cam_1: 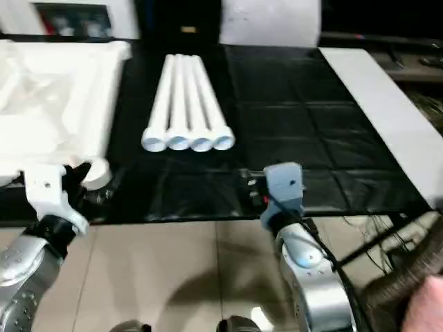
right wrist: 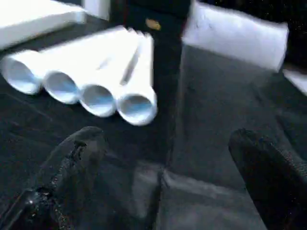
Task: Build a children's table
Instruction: Move to table
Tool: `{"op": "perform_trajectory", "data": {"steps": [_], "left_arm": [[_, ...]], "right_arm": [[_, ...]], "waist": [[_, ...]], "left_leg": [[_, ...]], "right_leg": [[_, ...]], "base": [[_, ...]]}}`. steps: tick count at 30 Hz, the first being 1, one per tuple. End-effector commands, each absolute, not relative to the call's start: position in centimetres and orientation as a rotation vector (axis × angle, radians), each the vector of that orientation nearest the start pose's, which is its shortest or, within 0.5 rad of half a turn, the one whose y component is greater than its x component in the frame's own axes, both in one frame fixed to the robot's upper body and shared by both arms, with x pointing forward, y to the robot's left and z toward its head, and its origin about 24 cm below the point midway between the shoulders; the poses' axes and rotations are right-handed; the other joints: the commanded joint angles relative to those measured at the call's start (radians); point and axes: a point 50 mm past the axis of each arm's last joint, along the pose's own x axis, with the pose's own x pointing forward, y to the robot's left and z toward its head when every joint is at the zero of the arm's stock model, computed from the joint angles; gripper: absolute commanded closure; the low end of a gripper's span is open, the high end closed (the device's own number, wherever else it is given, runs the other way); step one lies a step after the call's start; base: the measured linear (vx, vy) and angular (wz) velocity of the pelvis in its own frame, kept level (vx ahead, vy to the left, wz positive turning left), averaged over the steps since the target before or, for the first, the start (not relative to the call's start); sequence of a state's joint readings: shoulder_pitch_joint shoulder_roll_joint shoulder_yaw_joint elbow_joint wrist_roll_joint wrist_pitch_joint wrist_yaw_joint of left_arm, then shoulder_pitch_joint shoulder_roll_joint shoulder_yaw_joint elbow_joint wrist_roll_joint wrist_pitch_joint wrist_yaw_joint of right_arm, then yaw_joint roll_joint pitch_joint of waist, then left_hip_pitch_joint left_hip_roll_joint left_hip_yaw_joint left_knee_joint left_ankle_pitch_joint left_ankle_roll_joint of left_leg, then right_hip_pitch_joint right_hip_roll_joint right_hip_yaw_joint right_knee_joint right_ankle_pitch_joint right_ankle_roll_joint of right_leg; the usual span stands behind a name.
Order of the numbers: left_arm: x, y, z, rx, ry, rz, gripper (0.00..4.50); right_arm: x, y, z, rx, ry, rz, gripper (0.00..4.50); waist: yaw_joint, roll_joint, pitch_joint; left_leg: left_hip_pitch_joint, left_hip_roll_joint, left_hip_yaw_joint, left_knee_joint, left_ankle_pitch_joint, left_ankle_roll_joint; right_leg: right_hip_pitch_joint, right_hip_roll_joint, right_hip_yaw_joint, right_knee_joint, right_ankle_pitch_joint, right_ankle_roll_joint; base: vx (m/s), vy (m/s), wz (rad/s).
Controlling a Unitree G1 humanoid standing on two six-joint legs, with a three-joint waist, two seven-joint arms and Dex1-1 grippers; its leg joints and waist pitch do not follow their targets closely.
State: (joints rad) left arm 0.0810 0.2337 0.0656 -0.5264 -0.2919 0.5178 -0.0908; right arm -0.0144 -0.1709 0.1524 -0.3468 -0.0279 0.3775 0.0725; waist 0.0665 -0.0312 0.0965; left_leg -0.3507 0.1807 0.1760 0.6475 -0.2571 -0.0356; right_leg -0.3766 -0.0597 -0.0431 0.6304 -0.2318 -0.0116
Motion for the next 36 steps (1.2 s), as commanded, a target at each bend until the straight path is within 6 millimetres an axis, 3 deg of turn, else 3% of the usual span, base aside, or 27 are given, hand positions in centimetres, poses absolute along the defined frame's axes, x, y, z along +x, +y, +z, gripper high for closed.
{"op": "perform_trajectory", "data": {"steps": [1,3,5,6,8,9,11,12,13,14,15,16,17,18,19,20,21,22,23,25,27,28,29,30,31,32,36], "left_arm": [[22.9,17.5,11.0,-0.003,0.051,-0.138,0.41],[23.0,17.2,10.8,0.008,0.053,-0.168,0.41],[22.7,17.4,10.0,0.042,0.073,-0.175,0.41],[22.6,17.5,9.9,0.047,0.077,-0.17,0.41],[22.5,17.6,9.8,0.045,0.082,-0.15,0.41],[22.5,17.7,9.8,0.041,0.084,-0.137,0.41],[22.5,17.7,9.8,0.036,0.086,-0.123,0.41],[22.5,17.7,9.8,0.033,0.085,-0.12,0.41],[22.4,17.7,9.8,0.04,0.086,-0.119,0.41],[22.4,17.7,9.8,0.044,0.086,-0.119,0.41],[22.3,17.7,9.9,0.044,0.081,-0.12,0.41],[22.3,17.6,9.9,0.043,0.081,-0.119,0.41],[22.3,17.5,9.9,0.046,0.076,-0.119,0.41],[22.3,17.5,10.0,0.05,0.075,-0.117,0.41],[22.3,17.5,10.1,0.06,0.07,-0.109,0.41],[22.3,17.5,10.1,0.06,0.07,-0.109,0.41],[22.4,17.5,10.1,0.06,0.067,-0.099,0.41],[22.4,17.5,10.1,0.06,0.067,-0.099,0.41],[22.4,17.3,10.1,0.058,0.068,-0.104,0.41],[22.3,17.1,10.1,0.062,0.068,-0.115,0.41],[22.4,17.0,10.1,0.058,0.068,-0.115,0.41],[22.4,16.9,10.1,0.052,0.063,-0.112,0.41],[22.4,16.9,10.1,0.048,0.06,-0.111,0.41],[22.4,16.9,10.1,0.045,0.058,-0.107,0.41],[22.4,16.9,10.1,0.042,0.057,-0.105,0.41],[22.4,16.8,10.1,0.038,0.056,-0.106,0.41],[22.4,16.7,9.9,0.038,0.062,-0.115,0.41]], "right_arm": [[25.0,-13.0,9.4,-0.201,0.0,0.248,0.0],[24.9,-13.1,8.3,-0.238,0.086,0.227,0.0],[24.1,-12.7,7.5,-0.161,0.146,0.279,0.0],[24.0,-12.7,7.6,-0.138,0.146,0.277,0.0],[24.0,-12.9,7.7,-0.073,0.145,0.246,0.0],[24.1,-13.0,7.6,-0.067,0.153,0.239,0.0],[24.2,-13.1,7.4,-0.106,0.155,0.237,0.0],[24.3,-13.2,7.3,-0.134,0.15,0.238,0.0],[24.3,-13.1,7.4,-0.104,0.149,0.254,0.0],[24.4,-13.0,7.4,-0.084,0.15,0.263,0.0],[24.5,-12.8,7.7,-0.034,0.149,0.262,0.0],[24.6,-12.9,7.7,-0.029,0.152,0.264,0.0],[24.8,-12.8,7.8,-0.014,0.155,0.271,0.0],[25.0,-12.8,8.1,-0.007,0.139,0.263,0.0],[25.2,-12.9,8.3,-0.008,0.119,0.239,0.0],[25.2,-12.9,8.3,-0.008,0.119,0.239,0.0],[25.6,-13.1,8.5,-0.008,0.109,0.198,0.0],[25.6,-13.1,8.5,-0.008,0.109,0.198,0.0],[25.7,-13.1,8.2,0.022,0.141,0.223,0.0],[25.5,-12.9,8.1,0.071,0.168,0.275,0.0],[25.2,-12.8,8.3,0.087,0.147,0.301,0.0],[25.2,-12.7,8.3,0.102,0.157,0.303,0.0],[25.3,-12.7,8.3,0.11,0.167,0.304,0.0],[25.3,-12.8,8.3,0.118,0.18,0.299,0.0],[25.4,-12.8,8.3,0.124,0.19,0.3,0.0],[25.4,-12.8,8.3,0.127,0.194,0.306,0.0],[25.6,-13.0,8.3,0.142,0.209,0.31,0.0]], "waist": [[0.017,0.011,-0.067],[-0.002,0.014,-0.068],[-0.014,0.025,-0.071],[-0.018,0.021,-0.071],[-0.023,0.007,-0.075],[-0.02,0.01,-0.081],[-0.034,0.015,-0.077],[-0.054,0.021,-0.076],[-0.085,0.026,-0.073],[-0.085,0.026,-0.073],[-0.096,0.022,-0.072],[-0.088,0.013,-0.066],[-0.088,-0.002,-0.074],[-0.039,-0.028,-0.066],[-0.074,-0.02,-0.075],[-0.074,-0.02,-0.075],[-0.082,-0.005,-0.065],[-0.116,0.053,-0.07],[-0.127,0.063,-0.065],[-0.129,0.068,-0.057],[-0.125,0.039,-0.07],[-0.115,0.012,-0.085],[-0.103,0.017,-0.073],[-0.103,0.017,-0.073],[-0.103,0.003,-0.067],[-0.094,-0.002,-0.067],[-0.08,0.001,-0.072]], "left_leg": [[-0.029,0.059,-0.04,-0.044,0.028,0.123],[0.012,0.038,-0.006,-0.085,0.051,0.192],[0.035,0.023,0.005,-0.094,0.061,0.246],[0.031,0.017,0.005,-0.099,0.034,0.271],[0.011,0.019,-0.012,-0.092,-0.025,0.257],[0.015,0.022,-0.016,-0.086,-0.023,0.249],[0.014,0.018,-0.02,-0.109,-0.046,0.243],[0.034,0.009,-0.013,-0.145,-0.086,0.229],[0.038,0.0,-0.007,-0.184,-0.128,0.198],[0.038,0.0,-0.007,-0.184,-0.128,0.198],[0.03,0.019,-0.019,-0.223,-0.222,0.125],[0.024,0.031,-0.008,-0.23,-0.33,0.046],[0.024,0.026,-0.008,-0.222,-0.388,0.0],[0.021,0.013,-0.039,-0.046,-0.413,-0.072],[-0.02,-0.002,-0.174,0.175,-0.122,-0.041],[-0.02,-0.002,-0.174,0.175,-0.122,-0.041],[-0.039,0.001,-0.194,0.095,-0.069,-0.145],[-0.003,0.022,-0.24,-0.07,-0.384,-0.226],[-0.017,0.022,-0.279,-0.139,-0.577,-0.315],[-0.013,0.005,-0.244,-0.151,-0.664,-0.349],[-0.013,-0.01,-0.228,-0.121,-0.545,-0.283],[-0.021,-0.008,-0.211,-0.101,-0.384,-0.207],[-0.036,0.004,-0.196,-0.099,-0.379,-0.17],[-0.036,0.004,-0.196,-0.099,-0.379,-0.17],[-0.029,0.008,-0.178,-0.096,-0.463,-0.128],[-0.025,0.011,-0.166,-0.092,-0.438,-0.087],[-0.034,0.025,-0.154,-0.104,-0.322,-0.043]], "right_leg": [[0.082,-0.187,0.123,-0.113,-0.026,-0.346],[0.048,-0.106,0.068,-0.087,-0.073,-0.307],[0.026,-0.087,0.047,-0.086,-0.112,-0.258],[0.027,-0.095,0.049,-0.095,-0.15,-0.218],[0.047,-0.142,0.075,-0.123,-0.224,-0.177],[0.047,-0.152,0.081,-0.127,-0.22,-0.175],[0.042,-0.128,0.063,-0.124,-0.195,-0.156],[0.021,-0.065,0.018,-0.094,-0.202,-0.122],[0.001,0.002,-0.04,-0.034,-0.169,-0.067],[0.001,0.002,-0.04,-0.034,-0.169,-0.067],[-0.003,0.007,-0.078,0.048,-0.104,0.019],[-0.001,-0.031,-0.067,0.024,-0.12,0.012],[0.01,-0.058,-0.048,0.0,-0.138,0.001],[-0.007,-0.273,0.098,-0.149,-0.457,-0.07],[0.008,-0.388,0.168,-0.211,-0.646,-0.151],[0.008,-0.388,0.168,-0.211,-0.646,-0.151],[0.043,-0.23,-0.005,-0.133,-0.633,-0.166],[0.02,-0.064,-0.045,0.0,-0.394,-0.091],[0.011,-0.03,-0.03,0.068,-0.092,-0.023],[0.008,-0.025,-0.034,0.053,0.028,-0.006],[0.039,-0.069,-0.017,-0.008,0.022,-0.016],[0.065,-0.11,0.012,-0.042,-0.023,-0.008],[0.064,-0.151,0.025,-0.08,-0.198,-0.055],[0.064,-0.151,0.025,-0.08,-0.198,-0.055],[0.036,-0.154,0.04,-0.105,-0.425,-0.085],[0.029,-0.161,0.046,-0.116,-0.509,-0.096],[0.033,-0.155,0.043,-0.112,-0.466,-0.119]], "base": [[-0.033,0.125,0.03],[-0.049,0.15,0.09],[-0.036,0.166,0.08],[-0.034,0.168,0.07],[-0.055,0.177,0.03],[-0.06,0.179,0.02],[-0.072,0.186,0.02],[-0.073,0.191,0.03],[-0.082,0.193,0.01],[-0.089,0.157,-0.01],[-0.089,0.157,-0.01],[-0.096,0.087,-0.01],[-0.091,0.047,-0.07],[-0.091,0.047,-0.07],[-0.07,0.098,-0.1],[-0.012,0.183,-0.43],[-0.012,0.183,-0.43],[-0.031,0.223,-0.41],[-0.116,0.195,-0.02],[-0.111,0.155,0.02],[-0.078,0.071,0.02],[-0.068,0.038,-0.07],[-0.087,-0.011,-0.03],[-0.087,-0.011,-0.03],[-0.095,-0.039,0.03],[-0.054,-0.05,0.07],[-0.026,-0.026,0.03]]}}
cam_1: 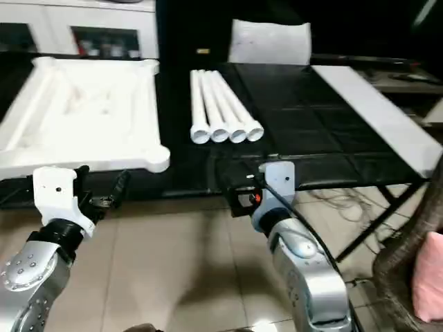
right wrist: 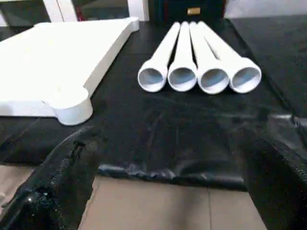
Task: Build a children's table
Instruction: Move to table
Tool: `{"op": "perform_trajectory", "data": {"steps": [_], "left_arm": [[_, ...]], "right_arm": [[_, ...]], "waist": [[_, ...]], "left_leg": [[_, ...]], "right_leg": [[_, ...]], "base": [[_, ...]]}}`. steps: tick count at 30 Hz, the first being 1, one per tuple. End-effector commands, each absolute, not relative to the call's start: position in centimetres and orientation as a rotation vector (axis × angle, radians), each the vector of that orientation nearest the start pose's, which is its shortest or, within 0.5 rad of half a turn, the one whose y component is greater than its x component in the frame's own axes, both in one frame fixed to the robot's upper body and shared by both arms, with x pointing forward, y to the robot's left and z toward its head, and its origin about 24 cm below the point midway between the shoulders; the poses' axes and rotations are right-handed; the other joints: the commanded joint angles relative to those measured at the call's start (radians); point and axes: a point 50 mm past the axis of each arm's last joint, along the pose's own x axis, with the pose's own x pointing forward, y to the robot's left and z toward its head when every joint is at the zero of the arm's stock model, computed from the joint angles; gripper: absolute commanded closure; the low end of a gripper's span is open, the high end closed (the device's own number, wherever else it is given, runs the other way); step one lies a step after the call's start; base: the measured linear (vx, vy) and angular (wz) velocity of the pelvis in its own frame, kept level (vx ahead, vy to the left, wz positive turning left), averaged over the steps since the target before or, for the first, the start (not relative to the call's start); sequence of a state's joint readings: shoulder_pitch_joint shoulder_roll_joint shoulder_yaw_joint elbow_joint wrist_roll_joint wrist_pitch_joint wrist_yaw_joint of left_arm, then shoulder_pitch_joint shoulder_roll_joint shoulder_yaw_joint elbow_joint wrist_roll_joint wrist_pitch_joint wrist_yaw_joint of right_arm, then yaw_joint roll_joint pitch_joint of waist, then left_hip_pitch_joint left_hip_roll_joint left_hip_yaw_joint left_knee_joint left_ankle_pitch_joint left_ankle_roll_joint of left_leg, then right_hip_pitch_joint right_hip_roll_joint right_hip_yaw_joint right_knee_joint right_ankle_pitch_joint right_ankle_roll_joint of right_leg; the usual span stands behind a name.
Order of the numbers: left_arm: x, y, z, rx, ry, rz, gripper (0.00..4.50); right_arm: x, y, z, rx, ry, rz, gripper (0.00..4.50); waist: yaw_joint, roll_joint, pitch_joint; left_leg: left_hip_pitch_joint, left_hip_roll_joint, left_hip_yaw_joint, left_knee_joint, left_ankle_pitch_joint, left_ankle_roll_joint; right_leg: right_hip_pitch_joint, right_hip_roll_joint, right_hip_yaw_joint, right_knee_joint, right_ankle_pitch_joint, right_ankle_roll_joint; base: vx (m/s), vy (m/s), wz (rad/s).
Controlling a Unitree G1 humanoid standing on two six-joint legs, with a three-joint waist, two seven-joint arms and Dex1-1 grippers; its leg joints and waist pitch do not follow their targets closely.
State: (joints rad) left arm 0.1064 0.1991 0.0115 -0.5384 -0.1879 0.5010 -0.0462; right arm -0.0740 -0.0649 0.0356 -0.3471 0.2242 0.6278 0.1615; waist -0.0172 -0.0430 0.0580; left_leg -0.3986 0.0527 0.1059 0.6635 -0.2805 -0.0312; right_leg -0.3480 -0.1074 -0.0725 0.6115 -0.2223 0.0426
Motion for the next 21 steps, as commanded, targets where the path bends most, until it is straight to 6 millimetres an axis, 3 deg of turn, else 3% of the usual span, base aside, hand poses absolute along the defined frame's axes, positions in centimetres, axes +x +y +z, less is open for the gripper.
{"op": "perform_trajectory", "data": {"steps": [1,2,3,4,5,7,9,10,12,13,14,16,17,18,19,20,21], "left_arm": [[22.3,16.6,9.8,0.041,0.067,-0.121,0.41],[22.3,16.5,9.8,0.041,0.066,-0.122,0.41],[22.3,16.5,9.8,0.041,0.066,-0.122,0.41],[22.3,16.5,9.9,0.035,0.064,-0.121,0.41],[22.3,16.5,9.9,0.031,0.062,-0.12,0.41],[22.3,16.5,10.0,0.029,0.061,-0.118,0.41],[22.3,16.5,10.0,0.027,0.06,-0.114,0.41],[22.3,16.6,10.0,0.036,0.063,-0.106,0.41],[22.3,16.8,10.1,0.048,0.063,-0.096,0.41],[22.4,17.0,10.2,0.048,0.061,-0.087,0.41],[22.4,17.1,10.4,0.042,0.056,-0.081,0.41],[22.4,17.1,10.5,0.042,0.054,-0.08,0.41],[22.3,17.2,10.5,0.045,0.054,-0.081,0.41],[22.3,17.2,10.6,0.046,0.053,-0.082,0.41],[22.2,17.2,10.6,0.052,0.055,-0.083,0.41],[22.2,17.3,10.6,0.056,0.056,-0.084,0.41],[22.2,17.3,10.6,0.058,0.056,-0.084,0.41]], "right_arm": [[25.6,-13.1,8.3,0.13,0.21,0.314,0.0],[25.6,-13.1,8.4,0.113,0.199,0.314,0.0],[25.6,-13.1,8.4,0.111,0.198,0.314,0.0],[25.6,-13.0,8.5,0.096,0.189,0.328,0.0],[25.6,-12.9,8.6,0.095,0.187,0.339,0.0],[25.6,-12.8,8.6,0.089,0.187,0.348,0.0],[25.7,-12.7,8.7,0.079,0.186,0.355,0.0],[25.7,-12.6,8.7,0.077,0.187,0.359,0.0],[25.8,-12.4,8.7,0.081,0.19,0.373,0.0],[25.8,-12.3,8.7,0.079,0.19,0.388,0.0],[25.7,-12.0,8.6,0.08,0.194,0.422,0.0],[25.6,-11.8,8.6,0.08,0.195,0.436,0.0],[25.6,-11.6,8.6,0.06,0.195,0.453,0.0],[25.6,-11.5,8.6,0.054,0.194,0.461,0.0],[25.6,-11.2,8.7,0.048,0.194,0.478,0.0],[25.6,-11.1,8.6,0.051,0.196,0.485,0.0],[25.6,-11.0,8.6,0.054,0.197,0.489,0.0]], "waist": [[0.003,0.013,-0.034],[0.004,0.021,-0.03],[0.004,0.02,-0.031],[0.004,0.013,-0.029],[0.003,0.005,-0.026],[-0.002,0.005,-0.025],[-0.011,0.006,-0.023],[-0.013,0.013,-0.023],[-0.02,0.021,-0.026],[-0.027,0.021,-0.028],[-0.028,0.021,-0.024],[-0.029,0.017,-0.025],[0.018,0.017,-0.022],[0.009,-0.007,-0.028],[0.026,0.013,-0.03],[0.023,0.018,-0.033],[0.023,0.029,-0.037]], "left_leg": [[0.01,0.157,-0.077,-0.133,-0.317,-0.071],[0.011,0.16,-0.074,-0.137,-0.367,-0.089],[0.011,0.161,-0.071,-0.136,-0.382,-0.097],[0.014,0.16,-0.067,-0.136,-0.437,-0.106],[0.024,0.158,-0.065,-0.132,-0.516,-0.105],[0.033,0.153,-0.062,-0.121,-0.552,-0.085],[0.039,0.15,-0.056,-0.121,-0.588,-0.069],[0.044,0.15,-0.055,-0.124,-0.615,-0.068],[0.053,0.158,-0.061,-0.161,-0.644,-0.067],[0.067,0.16,-0.063,-0.175,-0.643,-0.067],[0.076,0.161,-0.061,-0.182,-0.646,-0.062],[0.082,0.157,-0.049,-0.176,-0.623,-0.059],[-0.033,0.1,-0.029,-0.123,-0.381,0.063],[-0.048,0.114,-0.03,-0.071,-0.272,0.112],[-0.03,0.144,-0.033,-0.023,-0.154,0.134],[-0.021,0.147,-0.033,-0.059,-0.11,0.157],[0.005,0.134,-0.034,-0.096,-0.094,0.171]], "right_leg": [[-0.002,-0.09,0.066,-0.08,-0.366,-0.171],[-0.006,-0.091,0.067,-0.081,-0.364,-0.164],[-0.005,-0.09,0.068,-0.081,-0.372,-0.16],[-0.005,-0.092,0.068,-0.086,-0.448,-0.142],[-0.006,-0.095,0.064,-0.101,-0.596,-0.113],[0.001,-0.099,0.055,-0.124,-0.756,-0.089],[0.015,-0.083,0.037,-0.136,-0.792,-0.08],[0.021,-0.076,0.027,-0.137,-0.784,-0.078],[0.053,-0.046,0.005,-0.123,-0.604,-0.082],[0.056,-0.034,0.0,-0.116,-0.505,-0.092],[0.057,-0.034,0.0,-0.116,-0.462,-0.104],[0.062,-0.045,0.006,-0.127,-0.458,-0.127],[0.177,-0.146,0.011,-0.197,-0.608,-0.077],[0.191,-0.196,0.016,-0.222,-0.681,-0.058],[0.202,-0.239,-0.002,-0.254,-0.723,-0.072],[0.208,-0.172,-0.051,-0.232,-0.63,-0.097],[0.198,-0.096,-0.084,-0.2,-0.556,-0.104]], "base": [[0.0,0.0,0.0],[0.0,0.0,0.0],[0.0,0.0,0.0],[0.0,0.0,0.0],[0.0,0.0,0.0],[0.0,0.0,0.0],[0.0,0.0,0.0],[0.0,0.0,0.0],[0.077,0.01,-0.09],[0.095,0.015,-0.12],[0.085,0.011,-0.08],[0.091,0.003,-0.05],[0.123,-0.007,0.16],[0.123,-0.007,0.16],[0.148,0.017,0.43],[0.185,0.051,0.6],[0.185,0.051,0.6]]}}
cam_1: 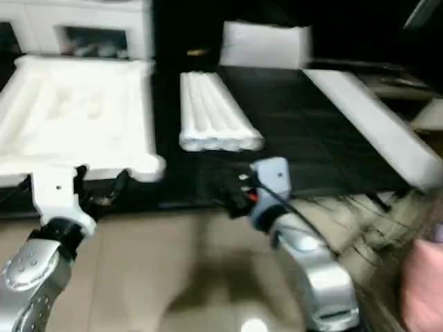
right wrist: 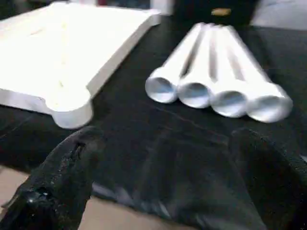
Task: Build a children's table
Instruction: Move to table
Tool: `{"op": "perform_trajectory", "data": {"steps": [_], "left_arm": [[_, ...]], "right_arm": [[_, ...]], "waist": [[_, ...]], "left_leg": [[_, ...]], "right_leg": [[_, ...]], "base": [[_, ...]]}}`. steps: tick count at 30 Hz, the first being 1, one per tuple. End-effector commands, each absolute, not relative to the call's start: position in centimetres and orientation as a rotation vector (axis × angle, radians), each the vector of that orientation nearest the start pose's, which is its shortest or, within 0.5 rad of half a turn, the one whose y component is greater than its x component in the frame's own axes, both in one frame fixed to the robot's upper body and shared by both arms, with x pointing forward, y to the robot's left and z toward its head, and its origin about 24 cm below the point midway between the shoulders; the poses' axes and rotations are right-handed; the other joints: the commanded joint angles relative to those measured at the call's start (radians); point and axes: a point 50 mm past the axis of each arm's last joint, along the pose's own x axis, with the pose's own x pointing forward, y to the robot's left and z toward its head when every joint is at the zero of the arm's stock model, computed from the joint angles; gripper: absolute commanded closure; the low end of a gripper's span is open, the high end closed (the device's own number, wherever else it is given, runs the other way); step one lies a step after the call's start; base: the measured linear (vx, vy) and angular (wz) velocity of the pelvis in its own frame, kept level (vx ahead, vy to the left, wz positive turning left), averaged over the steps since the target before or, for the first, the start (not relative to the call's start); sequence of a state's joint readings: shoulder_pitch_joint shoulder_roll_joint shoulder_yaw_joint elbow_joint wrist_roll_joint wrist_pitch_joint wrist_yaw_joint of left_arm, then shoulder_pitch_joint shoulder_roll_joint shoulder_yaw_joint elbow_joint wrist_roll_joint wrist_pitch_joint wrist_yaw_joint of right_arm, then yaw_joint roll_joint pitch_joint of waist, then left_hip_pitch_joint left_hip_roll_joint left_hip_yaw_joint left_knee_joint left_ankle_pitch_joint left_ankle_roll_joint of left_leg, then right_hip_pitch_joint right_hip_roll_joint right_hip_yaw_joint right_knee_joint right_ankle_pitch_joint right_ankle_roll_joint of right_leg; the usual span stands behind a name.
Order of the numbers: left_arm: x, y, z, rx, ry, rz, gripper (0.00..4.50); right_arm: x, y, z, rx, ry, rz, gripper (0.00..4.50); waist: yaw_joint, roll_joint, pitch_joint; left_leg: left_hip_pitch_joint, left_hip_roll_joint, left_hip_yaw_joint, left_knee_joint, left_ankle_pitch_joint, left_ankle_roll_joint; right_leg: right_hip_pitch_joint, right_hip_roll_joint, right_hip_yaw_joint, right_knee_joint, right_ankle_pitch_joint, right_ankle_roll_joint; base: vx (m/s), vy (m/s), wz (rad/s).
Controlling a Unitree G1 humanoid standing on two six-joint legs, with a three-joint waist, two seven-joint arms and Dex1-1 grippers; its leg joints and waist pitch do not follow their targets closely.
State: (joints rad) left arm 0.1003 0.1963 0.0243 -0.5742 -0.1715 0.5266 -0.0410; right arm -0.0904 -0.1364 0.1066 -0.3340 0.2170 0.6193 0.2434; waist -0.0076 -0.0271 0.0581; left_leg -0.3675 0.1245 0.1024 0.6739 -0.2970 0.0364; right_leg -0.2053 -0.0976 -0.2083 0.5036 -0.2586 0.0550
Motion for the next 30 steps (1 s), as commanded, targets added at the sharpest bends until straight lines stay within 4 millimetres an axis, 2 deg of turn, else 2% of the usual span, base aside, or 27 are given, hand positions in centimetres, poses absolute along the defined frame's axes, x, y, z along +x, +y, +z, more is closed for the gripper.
{"op": "perform_trajectory", "data": {"steps": [1,2,3,4,5,6,7,8,9,10,11,12,13,15,16,17,18,19,20,21,22,23,24,25,26,28,30], "left_arm": [[22.2,17.3,10.6,0.059,0.057,-0.084,0.41],[22.2,17.3,10.6,0.06,0.057,-0.084,0.41],[22.2,17.2,10.6,0.06,0.056,-0.088,0.41],[22.2,17.2,10.6,0.06,0.056,-0.092,0.41],[22.2,17.1,10.7,0.06,0.055,-0.101,0.41],[22.2,17.1,10.7,0.061,0.054,-0.107,0.41],[22.2,16.9,10.7,0.062,0.053,-0.123,0.41],[22.3,16.7,10.9,0.063,0.049,-0.147,0.41],[22.4,16.5,11.0,0.063,0.045,-0.171,0.41],[22.5,16.3,11.0,0.057,0.039,-0.195,0.41],[22.7,15.8,11.2,0.051,0.035,-0.239,0.41],[22.8,15.7,11.2,0.05,0.034,-0.253,0.41],[22.8,15.6,11.2,0.051,0.034,-0.26,0.41],[23.0,15.3,11.2,0.045,0.034,-0.275,0.41],[23.0,15.2,11.1,0.042,0.038,-0.282,0.41],[23.0,15.2,11.0,0.041,0.041,-0.286,0.41],[23.0,15.1,10.9,0.041,0.044,-0.294,0.41],[22.9,14.9,10.9,0.036,0.044,-0.3,0.41],[22.9,14.9,10.8,0.033,0.044,-0.302,0.41],[22.9,14.8,10.9,0.037,0.039,-0.298,0.41],[22.9,14.8,10.9,0.038,0.038,-0.297,0.41],[22.9,14.8,10.9,0.039,0.039,-0.292,0.41],[22.9,14.8,10.8,0.04,0.046,-0.285,0.41],[22.9,14.8,10.8,0.04,0.046,-0.285,0.41],[22.9,14.9,10.8,0.041,0.049,-0.283,0.41],[22.7,15.2,10.7,0.033,0.055,-0.283,0.41],[22.6,15.4,10.7,0.026,0.057,-0.283,0.41]], "right_arm": [[25.6,-11.0,8.6,0.057,0.195,0.487,0.0],[25.6,-11.0,8.6,0.058,0.193,0.483,0.0],[25.6,-11.1,8.6,0.079,0.191,0.471,0.0],[25.6,-11.1,8.6,0.096,0.19,0.462,0.0],[25.6,-11.2,8.6,0.1,0.189,0.454,0.0],[25.6,-11.2,8.7,0.1,0.189,0.45,0.0],[25.6,-11.3,8.7,0.087,0.183,0.449,0.0],[25.5,-11.4,8.8,0.075,0.176,0.44,0.0],[25.5,-11.5,8.9,0.068,0.171,0.427,0.0],[25.4,-11.6,8.9,0.068,0.167,0.416,0.0],[25.3,-11.9,9.2,0.053,0.151,0.386,0.0],[25.3,-12.0,9.2,0.045,0.145,0.374,0.0],[25.3,-12.1,9.3,0.047,0.145,0.371,0.0],[25.1,-12.2,9.4,0.052,0.138,0.357,0.0],[25.0,-12.2,9.6,0.052,0.132,0.355,0.0],[24.9,-12.2,9.7,0.052,0.129,0.358,0.0],[24.8,-12.1,9.8,0.048,0.124,0.363,0.0],[24.6,-12.1,9.9,0.044,0.121,0.372,0.0],[24.6,-12.0,10.0,0.044,0.12,0.376,0.0],[24.5,-12.0,10.1,0.034,0.115,0.383,0.0],[24.5,-12.0,10.1,0.032,0.114,0.384,0.0],[24.5,-12.0,10.1,0.025,0.115,0.393,0.0],[24.4,-11.9,10.1,0.015,0.12,0.412,0.0],[24.4,-11.9,10.1,0.015,0.12,0.412,0.0],[24.4,-11.8,10.1,0.015,0.123,0.423,0.0],[24.4,-11.6,10.0,0.024,0.13,0.443,0.0],[24.5,-11.6,10.0,0.024,0.135,0.448,0.0]], "waist": [[-0.043,0.035,-0.064],[-0.047,0.031,-0.076],[-0.047,0.031,-0.076],[-0.009,0.036,-0.047],[-0.013,0.037,-0.054],[-0.001,0.004,-0.043],[0.002,-0.027,-0.036],[0.004,-0.057,-0.042],[0.017,-0.095,-0.058],[0.049,-0.099,-0.038],[0.054,-0.073,-0.046],[0.057,-0.063,-0.048],[0.061,-0.059,-0.046],[0.058,-0.029,-0.032],[0.044,0.013,-0.024],[0.04,0.018,-0.021],[0.01,0.068,-0.017],[0.027,0.051,-0.035],[0.025,0.055,-0.034],[0.021,0.032,-0.035],[0.0,0.034,-0.043],[-0.01,0.019,-0.056],[0.001,-0.039,-0.08],[0.027,-0.016,-0.073],[0.041,-0.046,-0.102],[0.052,-0.027,-0.099],[0.053,0.005,-0.093]], "left_leg": [[0.159,0.049,-0.168,-0.152,0.026,0.269],[0.248,0.079,-0.262,-0.112,0.226,0.447],[0.248,0.079,-0.262,-0.112,0.226,0.447],[0.199,0.097,-0.156,-0.099,0.301,0.249],[0.174,0.082,-0.137,-0.138,0.365,0.147],[0.151,0.071,-0.086,-0.169,0.325,0.087],[0.138,0.043,-0.069,-0.203,0.221,0.103],[0.169,-0.017,-0.022,-0.182,0.104,0.102],[0.124,-0.062,-0.004,-0.115,-0.012,0.09],[0.111,-0.098,0.006,-0.019,-0.105,0.089],[0.077,-0.085,-0.02,0.062,-0.123,0.025],[0.016,-0.049,-0.053,0.1,-0.052,-0.058],[0.0,-0.039,-0.059,0.109,-0.032,-0.084],[-0.018,-0.008,-0.053,0.073,0.104,-0.109],[0.047,-0.003,-0.027,-0.017,0.094,-0.111],[0.094,0.034,-0.024,-0.08,0.035,-0.155],[0.112,0.195,-0.105,-0.2,-0.376,-0.262],[0.148,0.262,-0.097,-0.221,-0.506,-0.249],[0.146,0.243,-0.045,-0.225,-0.476,-0.222],[0.124,0.194,-0.082,-0.222,-0.423,-0.102],[0.157,0.141,-0.047,-0.181,-0.246,0.055],[0.16,0.105,-0.017,-0.141,-0.128,0.103],[0.043,0.012,0.034,-0.087,0.036,0.131],[0.011,0.006,0.032,-0.059,0.084,0.115],[-0.045,0.028,-0.003,-0.054,0.299,0.042],[-0.042,0.009,0.019,-0.062,0.408,-0.05],[0.019,0.028,0.026,-0.057,0.521,-0.101]], "right_leg": [[-0.076,0.076,0.01,0.084,-0.31,-0.06],[-0.196,0.081,0.074,0.192,-0.272,-0.008],[-0.196,0.081,0.074,0.192,-0.272,-0.008],[-0.238,0.056,0.111,0.242,-0.162,0.01],[-0.238,0.062,0.11,0.26,-0.054,0.037],[-0.249,0.058,0.114,0.239,0.072,-0.002],[-0.225,0.041,0.137,0.165,0.147,-0.056],[-0.205,0.004,0.179,0.079,0.146,-0.134],[-0.112,-0.048,0.274,0.046,0.021,-0.161],[-0.092,-0.113,0.339,-0.029,-0.25,-0.209],[-0.043,-0.176,0.394,-0.03,-0.373,-0.38],[-0.003,-0.173,0.372,-0.004,-0.345,-0.441],[-0.003,-0.166,0.362,-0.002,-0.294,-0.467],[-0.05,-0.1,0.253,-0.025,-0.236,-0.473],[-0.113,0.022,0.26,-0.052,-0.392,-0.354],[-0.135,0.064,0.226,-0.018,-0.413,-0.27],[-0.178,0.08,0.178,0.177,-0.295,-0.132],[-0.2,0.035,0.165,0.248,-0.178,-0.087],[-0.215,0.021,0.142,0.248,-0.086,-0.091],[-0.201,0.022,0.134,0.238,-0.023,-0.082],[-0.231,0.006,0.139,0.175,0.087,-0.099],[-0.227,-0.013,0.15,0.133,0.169,-0.125],[-0.104,-0.037,0.216,0.086,0.297,-0.137],[-0.076,-0.109,0.269,0.077,0.379,-0.223],[-0.017,-0.093,0.292,0.145,1.093,-0.311],[-0.026,0.013,0.271,0.182,1.416,-0.247],[-0.083,0.054,0.244,0.17,1.178,-0.21]], "base": [[0.283,0.062,0.63],[0.321,0.03,0.65],[0.321,0.03,0.65],[0.27,0.012,0.57],[0.236,0.009,0.27],[0.236,0.009,0.27],[0.219,-0.007,0.03],[0.246,-0.034,-0.04],[0.246,-0.034,-0.04],[0.265,-0.056,0.16],[0.247,-0.024,0.05],[0.247,-0.024,0.05],[0.215,0.006,-0.16],[0.182,0.02,-0.06],[0.133,0.061,-0.01],[0.132,0.148,-0.34],[0.132,0.148,-0.34],[0.175,0.154,-0.56],[0.171,0.089,-0.49],[0.171,0.089,-0.49],[0.164,0.049,-0.3],[0.183,-0.026,-0.02],[0.183,-0.026,-0.02],[0.144,-0.046,0.09],[0.105,-0.036,0.13],[0.107,-0.035,0.13],[0.078,-0.013,0.24]]}}
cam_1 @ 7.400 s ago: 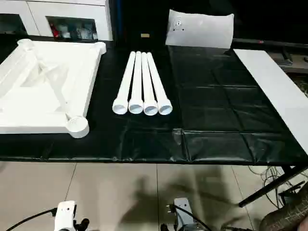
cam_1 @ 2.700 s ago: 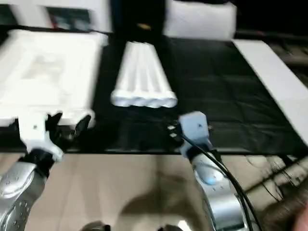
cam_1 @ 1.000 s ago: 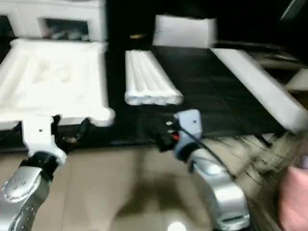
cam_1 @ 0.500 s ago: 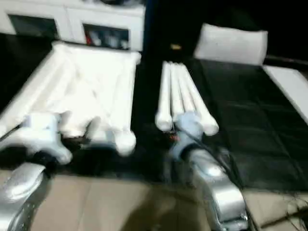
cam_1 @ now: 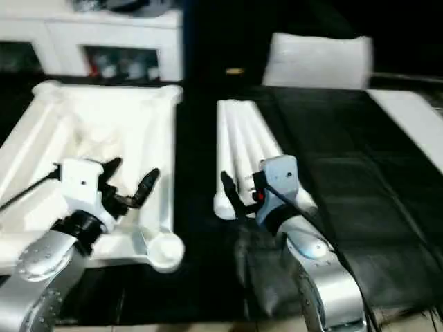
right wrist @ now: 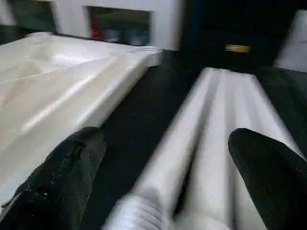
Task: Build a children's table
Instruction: Move to table
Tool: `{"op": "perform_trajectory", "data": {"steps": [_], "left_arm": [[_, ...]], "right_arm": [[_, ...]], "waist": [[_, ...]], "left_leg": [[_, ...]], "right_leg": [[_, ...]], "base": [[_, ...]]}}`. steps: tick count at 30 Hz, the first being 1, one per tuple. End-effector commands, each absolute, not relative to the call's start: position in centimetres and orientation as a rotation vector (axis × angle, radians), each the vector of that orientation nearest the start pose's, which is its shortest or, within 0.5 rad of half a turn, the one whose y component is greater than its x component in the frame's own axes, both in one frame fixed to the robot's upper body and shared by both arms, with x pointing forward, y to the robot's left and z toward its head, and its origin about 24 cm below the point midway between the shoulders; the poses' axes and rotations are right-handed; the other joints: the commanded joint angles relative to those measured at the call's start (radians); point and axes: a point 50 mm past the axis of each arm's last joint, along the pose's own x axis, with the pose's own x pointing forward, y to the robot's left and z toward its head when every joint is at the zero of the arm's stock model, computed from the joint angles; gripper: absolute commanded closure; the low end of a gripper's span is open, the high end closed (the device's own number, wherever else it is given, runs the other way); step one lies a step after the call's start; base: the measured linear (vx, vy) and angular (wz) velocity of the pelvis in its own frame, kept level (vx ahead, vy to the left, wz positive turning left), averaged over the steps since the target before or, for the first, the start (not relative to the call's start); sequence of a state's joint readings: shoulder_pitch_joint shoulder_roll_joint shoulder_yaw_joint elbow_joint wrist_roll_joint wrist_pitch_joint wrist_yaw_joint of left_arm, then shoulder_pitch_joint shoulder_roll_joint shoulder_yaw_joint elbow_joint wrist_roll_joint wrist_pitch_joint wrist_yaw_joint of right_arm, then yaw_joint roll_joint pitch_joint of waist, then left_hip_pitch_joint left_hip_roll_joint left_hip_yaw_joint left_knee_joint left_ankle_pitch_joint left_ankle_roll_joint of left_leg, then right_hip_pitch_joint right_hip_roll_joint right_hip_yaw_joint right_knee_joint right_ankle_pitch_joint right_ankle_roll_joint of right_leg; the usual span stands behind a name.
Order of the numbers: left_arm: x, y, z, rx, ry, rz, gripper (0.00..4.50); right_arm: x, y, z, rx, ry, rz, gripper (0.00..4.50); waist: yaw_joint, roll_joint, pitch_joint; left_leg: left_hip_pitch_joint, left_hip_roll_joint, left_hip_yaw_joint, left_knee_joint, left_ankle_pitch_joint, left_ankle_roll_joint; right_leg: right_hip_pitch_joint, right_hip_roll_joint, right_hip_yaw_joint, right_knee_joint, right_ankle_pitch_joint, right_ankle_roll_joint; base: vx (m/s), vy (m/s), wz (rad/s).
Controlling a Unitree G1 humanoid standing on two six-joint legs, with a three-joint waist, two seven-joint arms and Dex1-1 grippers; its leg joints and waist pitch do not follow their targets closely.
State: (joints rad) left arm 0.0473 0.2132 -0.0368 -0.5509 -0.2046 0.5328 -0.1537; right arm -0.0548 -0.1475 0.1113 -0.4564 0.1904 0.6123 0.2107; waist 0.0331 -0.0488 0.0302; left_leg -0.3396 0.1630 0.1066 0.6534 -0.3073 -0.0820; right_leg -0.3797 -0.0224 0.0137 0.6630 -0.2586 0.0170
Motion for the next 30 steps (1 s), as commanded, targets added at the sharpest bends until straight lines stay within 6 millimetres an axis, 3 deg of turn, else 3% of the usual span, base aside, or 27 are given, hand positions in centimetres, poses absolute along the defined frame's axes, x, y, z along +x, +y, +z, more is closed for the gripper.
{"op": "perform_trajectory", "data": {"steps": [1,2,3,4,5,6,7,8,10,12,15,16,18,19,20,23,24,25,27,28,30], "left_arm": [[22.4,15.5,10.7,0.013,0.057,-0.29,0.23],[22.3,15.5,10.7,0.009,0.064,-0.291,0.13],[22.3,15.6,10.7,0.009,0.068,-0.293,0.13],[22.2,15.7,10.7,0.025,0.076,-0.308,0.03],[22.2,15.7,10.6,0.03,0.079,-0.312,0.03],[22.2,15.7,10.6,0.047,0.086,-0.329,0.01],[22.2,15.7,10.6,0.047,0.086,-0.329,0.01],[22.2,15.7,10.4,0.065,0.102,-0.372,0.01],[22.1,15.9,10.3,0.088,0.139,-0.462,0.01],[22.0,16.1,10.2,0.102,0.161,-0.518,0.01],[21.8,16.8,10.2,0.145,0.209,-0.614,0.01],[21.8,17.2,10.1,0.161,0.224,-0.632,0.01],[21.7,17.3,10.1,0.168,0.231,-0.639,0.01],[21.6,18.5,10.0,0.225,0.261,-0.693,0.17],[21.6,18.6,10.0,0.231,0.264,-0.699,0.34],[21.3,19.7,10.0,0.272,0.323,-0.803,0.46],[21.2,19.8,9.9,0.273,0.326,-0.809,0.55],[21.0,20.2,9.9,0.287,0.36,-0.86,0.75],[20.9,21.0,9.9,0.306,0.427,-0.942,0.88],[21.1,21.3,9.9,0.323,0.449,-0.964,0.95],[21.7,21.7,9.8,0.343,0.5,-1.008,1.06]], "right_arm": [[24.5,-11.5,9.9,0.027,0.138,0.457,0.0],[24.5,-11.5,9.9,0.039,0.138,0.465,0.0],[24.6,-11.5,10.0,0.05,0.135,0.47,0.0],[24.7,-11.6,10.1,0.045,0.123,0.466,0.0],[24.8,-11.7,10.2,0.043,0.12,0.465,0.0],[24.9,-11.7,10.3,0.035,0.108,0.475,0.0],[24.9,-11.7,10.3,0.035,0.108,0.475,0.0],[24.9,-11.5,10.4,0.035,0.101,0.52,0.0],[25.0,-11.4,10.4,0.001,0.101,0.553,0.0],[25.0,-11.3,10.4,-0.02,0.104,0.571,0.0],[25.0,-11.2,10.3,-0.05,0.125,0.62,0.0],[24.9,-11.1,10.2,-0.049,0.142,0.647,0.0],[24.9,-11.1,10.1,-0.049,0.149,0.657,0.0],[24.6,-10.9,9.9,-0.058,0.178,0.738,0.0],[24.5,-10.9,9.8,-0.059,0.18,0.746,0.0],[23.9,-10.7,9.6,-0.075,0.195,0.836,0.0],[23.9,-10.6,9.6,-0.076,0.196,0.84,0.0],[23.6,-10.5,9.5,-0.083,0.203,0.877,0.0],[23.2,-10.3,9.3,-0.099,0.214,0.931,0.0],[23.0,-10.2,9.2,-0.104,0.219,0.947,0.0],[22.7,-10.1,8.9,-0.115,0.228,0.99,0.0]], "waist": [[0.012,0.034,-0.063],[0.006,0.029,-0.05],[0.007,0.023,-0.043],[0.014,0.023,-0.035],[0.015,0.022,-0.031],[0.014,0.023,-0.021],[0.012,0.021,-0.014],[0.008,0.019,-0.008],[0.003,0.025,-0.009],[-0.004,0.023,-0.004],[-0.004,0.027,-0.01],[-0.005,0.033,-0.011],[-0.005,0.034,-0.014],[-0.004,0.038,-0.016],[-0.001,0.039,-0.024],[0.0,0.037,-0.026],[0.0,0.04,-0.024],[0.0,0.036,-0.023],[0.003,0.037,-0.019],[0.0,0.031,-0.015],[0.003,0.033,-0.016]], "left_leg": [[0.009,-0.001,0.019,-0.037,0.588,0.002],[0.025,0.015,0.018,-0.05,0.615,-0.056],[0.025,0.019,0.02,-0.062,0.529,-0.076],[0.021,0.026,0.02,-0.083,0.332,-0.103],[0.019,0.028,0.019,-0.094,0.236,-0.114],[0.014,0.037,0.014,-0.11,0.065,-0.124],[0.013,0.038,0.014,-0.116,-0.011,-0.118],[0.015,0.038,0.014,-0.122,-0.138,-0.087],[0.014,0.037,0.012,-0.123,-0.163,-0.064],[0.008,0.037,0.009,-0.125,-0.186,-0.054],[0.004,0.032,0.01,-0.124,-0.15,-0.04],[0.001,0.034,0.011,-0.124,-0.132,-0.04],[0.0,0.035,0.013,-0.122,-0.098,-0.041],[-0.001,0.035,0.014,-0.121,-0.082,-0.045],[-0.003,0.033,0.014,-0.117,-0.03,-0.033],[-0.008,0.032,0.015,-0.114,0.036,-0.031],[-0.009,0.033,0.015,-0.116,0.03,-0.035],[-0.009,0.034,0.016,-0.117,0.023,-0.037],[-0.003,0.033,0.017,-0.121,-0.019,-0.034],[-0.004,0.035,0.018,-0.123,-0.044,-0.033],[-0.002,0.037,0.018,-0.124,-0.056,-0.032]], "right_leg": [[0.073,-0.011,0.014,0.006,1.049,-0.167],[0.053,-0.022,0.011,-0.024,0.732,-0.151],[0.052,-0.032,0.014,-0.039,0.628,-0.141],[0.058,-0.049,0.023,-0.058,0.447,-0.128],[0.062,-0.055,0.025,-0.066,0.359,-0.122],[0.061,-0.066,0.027,-0.079,0.176,-0.113],[0.057,-0.069,0.028,-0.086,0.075,-0.107],[0.051,-0.076,0.038,-0.106,-0.161,-0.091],[0.041,-0.079,0.043,-0.115,-0.255,-0.087],[0.035,-0.078,0.044,-0.118,-0.32,-0.087],[0.033,-0.074,0.044,-0.117,-0.293,-0.095],[0.031,-0.072,0.043,-0.114,-0.257,-0.104],[0.032,-0.069,0.04,-0.108,-0.185,-0.124],[0.032,-0.069,0.039,-0.105,-0.151,-0.132],[0.037,-0.066,0.037,-0.097,-0.052,-0.141],[0.04,-0.064,0.032,-0.089,0.065,-0.157],[0.04,-0.065,0.03,-0.086,0.073,-0.165],[0.041,-0.066,0.03,-0.088,0.07,-0.17],[0.035,-0.066,0.03,-0.091,0.001,-0.166],[0.035,-0.068,0.031,-0.097,-0.042,-0.166],[0.032,-0.072,0.033,-0.096,-0.081,-0.169]], "base": [[0.044,-0.011,0.22],[0.0,0.0,0.0],[0.0,0.0,0.0],[-0.062,-0.019,0.04],[-0.106,-0.021,0.01],[-0.106,-0.021,0.01],[-0.132,-0.024,-0.02],[-0.119,-0.028,-0.02],[-0.108,-0.031,-0.02],[-0.089,-0.036,-0.01],[-0.024,-0.01,0.0],[0.0,0.0,0.0],[0.0,0.0,0.0],[0.0,0.0,0.0],[0.0,0.0,0.0],[0.0,0.0,0.0],[0.0,0.0,0.0],[0.0,0.0,0.0],[0.0,0.0,0.0],[0.0,0.0,0.0],[0.0,0.0,0.0]]}}
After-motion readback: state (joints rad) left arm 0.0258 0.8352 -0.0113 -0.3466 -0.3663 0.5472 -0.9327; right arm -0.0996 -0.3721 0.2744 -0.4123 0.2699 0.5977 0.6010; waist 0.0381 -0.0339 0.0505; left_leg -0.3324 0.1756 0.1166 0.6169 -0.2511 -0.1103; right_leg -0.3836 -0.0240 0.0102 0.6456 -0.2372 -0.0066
